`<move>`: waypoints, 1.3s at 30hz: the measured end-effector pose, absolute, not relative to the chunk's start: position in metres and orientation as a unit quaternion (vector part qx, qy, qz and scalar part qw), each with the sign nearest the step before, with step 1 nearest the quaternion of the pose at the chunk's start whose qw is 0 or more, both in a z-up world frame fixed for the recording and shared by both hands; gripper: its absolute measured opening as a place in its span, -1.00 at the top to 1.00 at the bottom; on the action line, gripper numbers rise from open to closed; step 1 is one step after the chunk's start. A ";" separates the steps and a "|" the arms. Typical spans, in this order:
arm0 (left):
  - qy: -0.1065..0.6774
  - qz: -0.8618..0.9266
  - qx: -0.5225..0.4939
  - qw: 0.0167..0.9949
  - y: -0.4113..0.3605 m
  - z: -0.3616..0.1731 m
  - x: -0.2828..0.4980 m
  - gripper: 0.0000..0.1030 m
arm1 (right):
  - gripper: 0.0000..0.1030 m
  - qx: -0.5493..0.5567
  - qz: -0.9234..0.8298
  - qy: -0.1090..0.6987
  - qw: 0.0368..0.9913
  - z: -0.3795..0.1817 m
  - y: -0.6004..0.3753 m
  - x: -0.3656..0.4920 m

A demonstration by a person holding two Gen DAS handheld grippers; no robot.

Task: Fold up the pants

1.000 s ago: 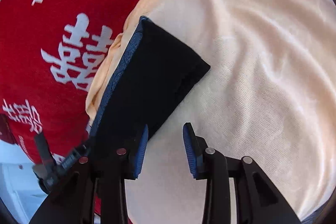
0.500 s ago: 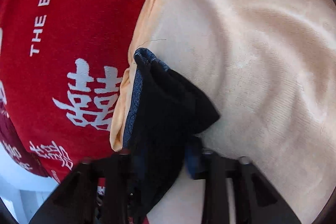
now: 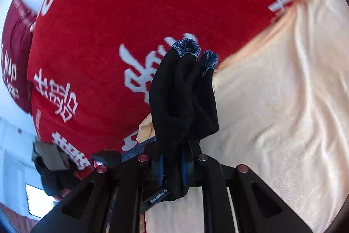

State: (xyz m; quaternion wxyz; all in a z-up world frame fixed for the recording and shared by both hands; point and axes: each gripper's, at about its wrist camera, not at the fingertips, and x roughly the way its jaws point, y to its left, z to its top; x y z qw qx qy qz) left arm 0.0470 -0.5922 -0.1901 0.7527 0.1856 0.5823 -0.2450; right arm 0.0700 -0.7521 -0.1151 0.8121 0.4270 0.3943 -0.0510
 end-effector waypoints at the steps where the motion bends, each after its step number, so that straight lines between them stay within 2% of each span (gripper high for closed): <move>1: 0.584 -0.248 0.179 0.752 -0.585 -0.186 0.051 -0.21 | 0.74 0.408 -0.048 0.398 0.820 -0.106 -0.743 0.075; 3: 0.562 -0.248 0.174 0.769 -0.561 -0.172 0.060 -0.23 | 0.74 0.363 -0.037 0.408 0.837 -0.087 -0.720 0.085; 4: 0.552 -0.244 0.177 0.777 -0.547 -0.164 0.062 -0.52 | 0.74 0.341 -0.031 0.414 0.844 -0.079 -0.707 0.090; 5: 0.547 -0.238 0.176 0.783 -0.533 -0.159 0.064 -0.72 | 0.74 0.327 -0.025 0.417 0.848 -0.076 -0.696 0.092; 10: 0.558 -0.186 0.170 0.791 -0.431 -0.147 0.076 -0.72 | 0.74 0.234 0.022 0.455 0.859 -0.065 -0.599 0.129; 14: 0.589 -0.119 0.162 0.783 -0.338 -0.154 0.105 -0.72 | 0.72 0.142 0.050 0.517 0.842 -0.107 -0.494 0.167; 15: 0.593 -0.103 0.159 0.783 -0.323 -0.152 0.102 -0.72 | 0.69 0.118 0.053 0.536 0.834 -0.124 -0.466 0.175; 17: 0.605 -0.076 0.155 0.778 -0.288 -0.161 0.091 -0.72 | 0.50 0.062 0.056 0.572 0.816 -0.160 -0.420 0.186; 19: 0.618 -0.055 0.149 0.770 -0.256 -0.169 0.096 -0.72 | 0.44 -0.035 0.026 0.606 0.794 -0.196 -0.374 0.189; 20: 0.620 -0.051 0.148 0.769 -0.253 -0.172 0.097 -0.72 | 0.42 -0.089 0.008 0.604 0.792 -0.201 -0.357 0.186; 22: 0.617 -0.047 0.144 0.772 -0.239 -0.168 0.099 -0.72 | 0.38 -0.118 -0.011 0.594 0.796 -0.189 -0.345 0.180; 24: 0.613 -0.049 0.136 0.776 -0.233 -0.166 0.104 -0.72 | 0.22 -0.066 -0.003 0.588 0.806 -0.165 -0.351 0.174; 25: 0.612 -0.053 0.127 0.779 -0.233 -0.164 0.107 -0.72 | 0.10 0.000 0.013 0.584 0.812 -0.151 -0.364 0.169; 28: 0.607 -0.069 0.106 0.784 -0.235 -0.159 0.109 -0.72 | 0.08 0.258 0.038 0.566 0.782 -0.143 -0.423 0.156; 30: 0.613 -0.086 0.105 0.778 -0.250 -0.165 0.110 -0.72 | 0.08 0.371 0.012 0.561 0.740 -0.162 -0.453 0.153; 33: 0.641 -0.085 0.141 0.749 -0.272 -0.193 0.104 -0.75 | 0.08 0.451 -0.002 0.546 0.707 -0.184 -0.475 0.149; 34: 0.631 -0.074 0.142 0.759 -0.272 -0.195 0.104 -0.93 | 0.08 0.473 -0.004 0.544 0.693 -0.192 -0.478 0.148; 35: 0.620 -0.066 0.140 0.769 -0.271 -0.194 0.104 -0.96 | 0.08 0.496 -0.006 0.539 0.681 -0.199 -0.480 0.146; 39: 0.632 -0.076 0.122 0.762 -0.264 -0.197 0.108 -0.97 | 0.08 0.562 -0.008 0.495 0.662 -0.212 -0.487 0.138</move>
